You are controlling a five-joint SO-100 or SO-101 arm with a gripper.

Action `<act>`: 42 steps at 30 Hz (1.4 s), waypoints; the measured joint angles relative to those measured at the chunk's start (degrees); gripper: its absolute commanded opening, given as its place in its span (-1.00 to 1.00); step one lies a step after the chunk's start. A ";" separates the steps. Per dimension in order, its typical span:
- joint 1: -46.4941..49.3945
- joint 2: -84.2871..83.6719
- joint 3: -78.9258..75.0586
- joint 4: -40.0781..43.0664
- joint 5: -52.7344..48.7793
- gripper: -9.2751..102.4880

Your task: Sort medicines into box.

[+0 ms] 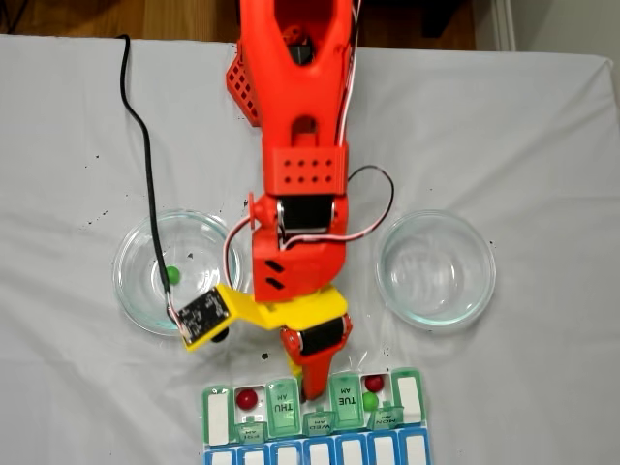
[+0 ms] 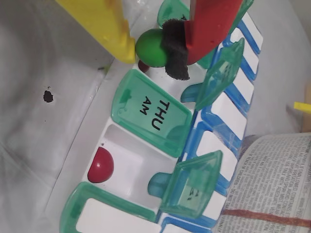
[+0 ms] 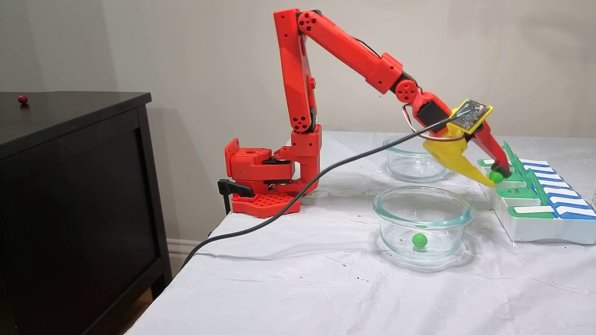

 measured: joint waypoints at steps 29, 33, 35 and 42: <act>-1.58 3.96 -1.93 2.20 1.93 -0.74; -1.23 3.25 -1.93 2.20 1.93 -0.77; -1.05 1.85 -1.93 2.20 1.93 -0.65; 0.44 0.26 -3.16 2.20 1.41 -0.38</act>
